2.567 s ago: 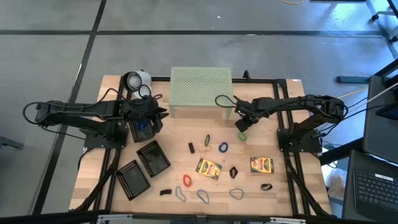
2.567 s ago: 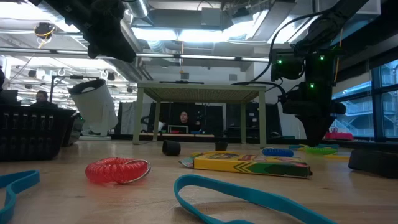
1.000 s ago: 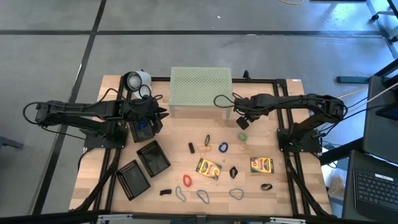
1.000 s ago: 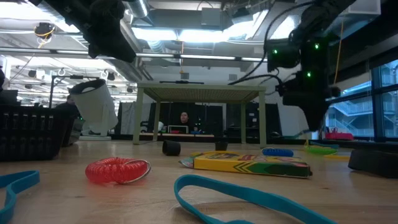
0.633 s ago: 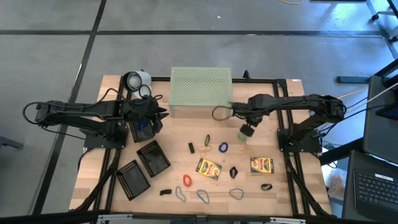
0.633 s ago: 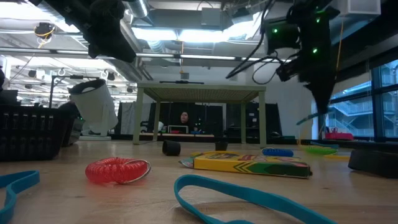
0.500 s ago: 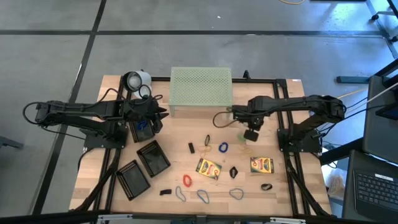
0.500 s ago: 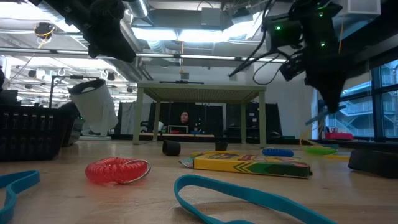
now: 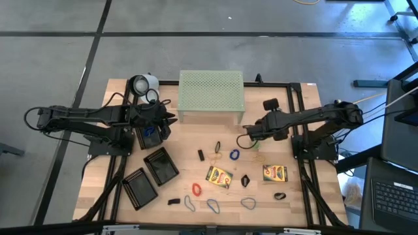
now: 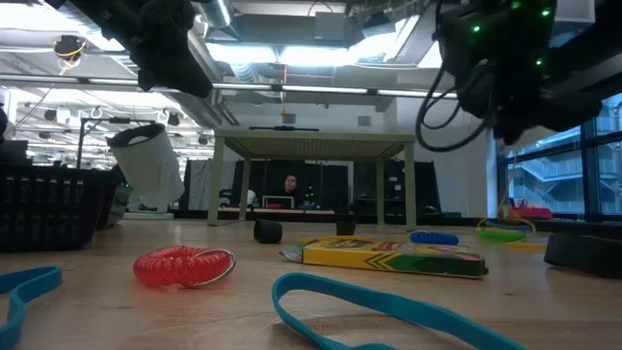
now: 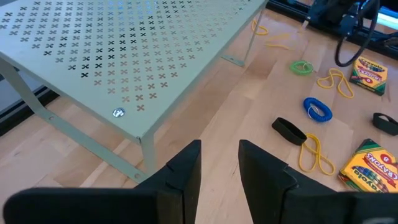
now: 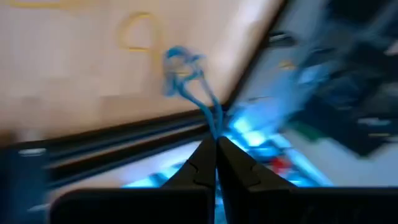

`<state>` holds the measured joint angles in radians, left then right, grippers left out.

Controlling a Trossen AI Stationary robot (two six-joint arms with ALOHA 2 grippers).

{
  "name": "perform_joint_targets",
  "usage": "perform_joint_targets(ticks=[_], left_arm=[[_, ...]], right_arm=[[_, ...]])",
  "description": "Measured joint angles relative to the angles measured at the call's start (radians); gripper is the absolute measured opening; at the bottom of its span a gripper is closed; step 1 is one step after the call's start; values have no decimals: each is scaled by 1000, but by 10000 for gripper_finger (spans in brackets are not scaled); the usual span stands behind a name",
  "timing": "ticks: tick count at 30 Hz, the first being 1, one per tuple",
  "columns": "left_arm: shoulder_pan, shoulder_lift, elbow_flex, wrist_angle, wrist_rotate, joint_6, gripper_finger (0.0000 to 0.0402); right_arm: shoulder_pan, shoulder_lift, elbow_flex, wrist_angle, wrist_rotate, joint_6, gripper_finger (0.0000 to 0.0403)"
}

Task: Pick & Place Office Desk Supplies
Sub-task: Put the blue rubber band into the middle black bin

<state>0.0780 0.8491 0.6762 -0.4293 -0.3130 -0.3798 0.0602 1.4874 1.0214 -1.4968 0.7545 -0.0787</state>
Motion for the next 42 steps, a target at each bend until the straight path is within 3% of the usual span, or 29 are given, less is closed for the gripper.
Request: perform_joint_targets(ticks=[7,11,16,20,28,31,35,42], left_arm=[[0,0,0,0,-4,0,100],[0,0,-1,28,-36,35,100],[0,19,-1,151,-65,183,100],[0,59,-1,276,10,344,100],[-2,197,-1,558,285,584,107],[-20,242,-1,638,305,659,123],[-48,265,-1,733,304,714,149],[-95,264,-1,859,291,738,189]], right_arm=[[46,0,0,0,365,-46,6],[48,0,36,9,394,15,7],[30,0,201,94,279,244,7],[11,-1,341,256,60,306,7],[0,-1,393,785,-351,85,7],[1,-1,393,898,-466,37,7],[1,-1,393,959,-540,3,7],[0,0,393,1007,-538,-27,7]])
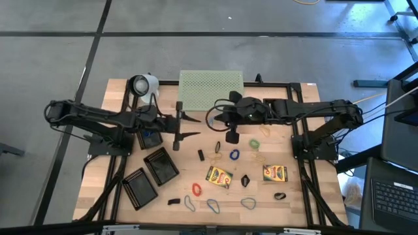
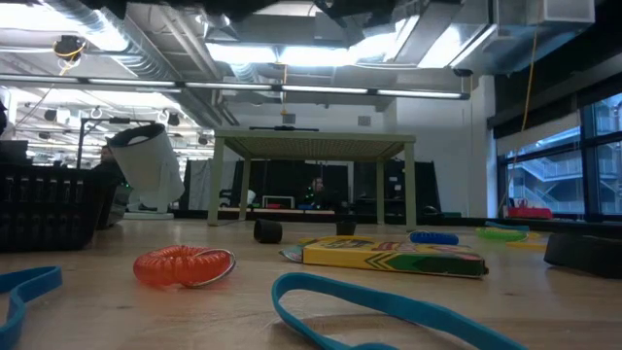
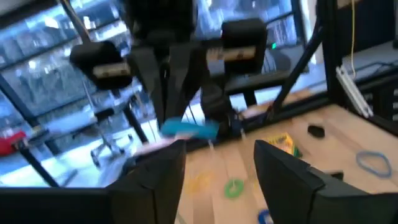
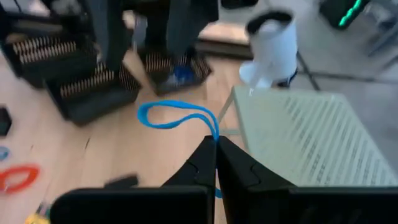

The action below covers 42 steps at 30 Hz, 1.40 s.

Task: Pick & Place Office Desk Supplies
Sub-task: Put the blue rubber band into the middle black bin

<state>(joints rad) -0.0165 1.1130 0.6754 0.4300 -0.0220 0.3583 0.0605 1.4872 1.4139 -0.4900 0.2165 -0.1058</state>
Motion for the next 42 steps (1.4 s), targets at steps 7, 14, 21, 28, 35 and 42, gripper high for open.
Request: perform_joint_targets(ticks=[7,14,21,28,35,42], left_arm=[[-23,55,0,157,-103,110,208],[-29,97,0,321,-84,211,208],[-29,108,0,338,-47,244,207],[-29,107,0,388,-9,243,188],[-29,107,0,430,-9,242,163],[-29,107,0,419,-9,231,142]], right_arm=[[0,0,0,148,-102,-70,7],[0,0,0,177,-104,-86,7],[0,0,0,214,-105,-90,7],[0,0,0,217,-105,-93,7],[0,0,0,247,-188,-93,7],[0,0,0,259,-206,-93,7]])
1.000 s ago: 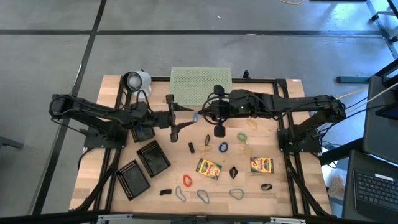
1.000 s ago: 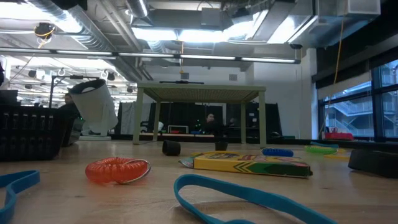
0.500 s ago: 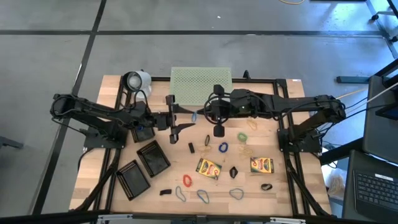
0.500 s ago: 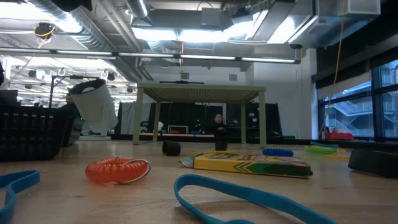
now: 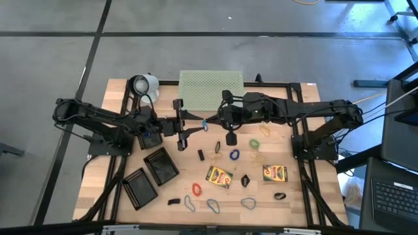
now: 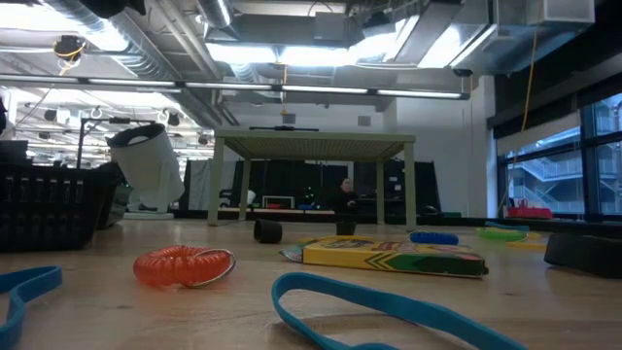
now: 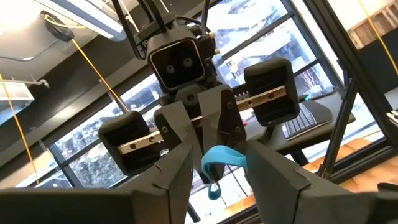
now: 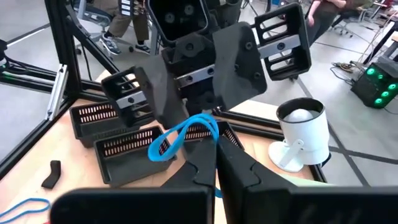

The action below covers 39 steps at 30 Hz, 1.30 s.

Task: Pick & Place Office Desk Supplies
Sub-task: Put the blue rubber band into the middle black bin

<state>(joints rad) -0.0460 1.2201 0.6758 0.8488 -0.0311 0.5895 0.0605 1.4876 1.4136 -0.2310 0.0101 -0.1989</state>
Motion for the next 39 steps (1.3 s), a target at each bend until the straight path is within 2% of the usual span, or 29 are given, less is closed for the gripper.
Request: perform_joint_targets(ticks=[9,14,18,25,39], left_arm=[[0,0,0,-100,-4,35,180],[0,0,0,-83,-6,113,207],[0,-2,0,-30,-11,115,216],[4,-1,0,9,-11,107,209],[4,7,0,48,0,105,157]], right_arm=[[0,0,0,0,0,0,7],[0,0,0,0,0,0,7],[0,0,0,0,-1,-1,7],[0,0,0,0,-3,-3,7],[0,0,0,9,-3,-3,7]])
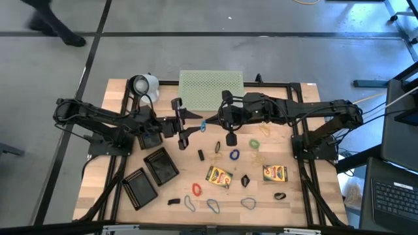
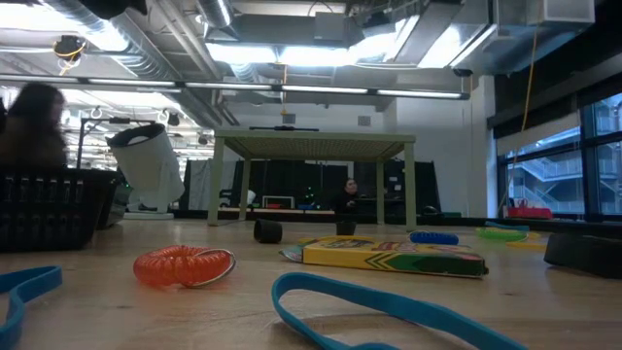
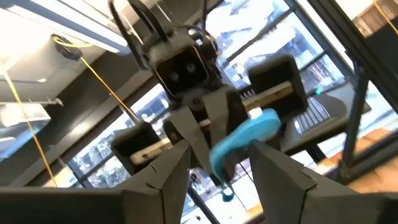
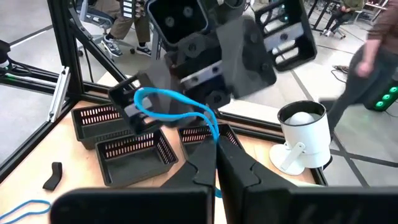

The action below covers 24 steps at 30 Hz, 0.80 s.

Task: Pick & Place Office Desk Supplies
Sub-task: Put the blue rubber band into the middle black bin

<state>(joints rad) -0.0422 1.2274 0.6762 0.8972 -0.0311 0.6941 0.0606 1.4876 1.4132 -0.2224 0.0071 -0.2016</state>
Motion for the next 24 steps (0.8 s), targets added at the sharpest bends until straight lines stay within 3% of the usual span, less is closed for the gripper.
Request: perform_joint_targets(ticks=[14,24], left_arm=[[0,0,0,8,41,0,131],[0,0,0,2,49,0,125]], right_arm=[[0,0,0,29,0,2,7],[0,75,0,76,26,-3,7]])
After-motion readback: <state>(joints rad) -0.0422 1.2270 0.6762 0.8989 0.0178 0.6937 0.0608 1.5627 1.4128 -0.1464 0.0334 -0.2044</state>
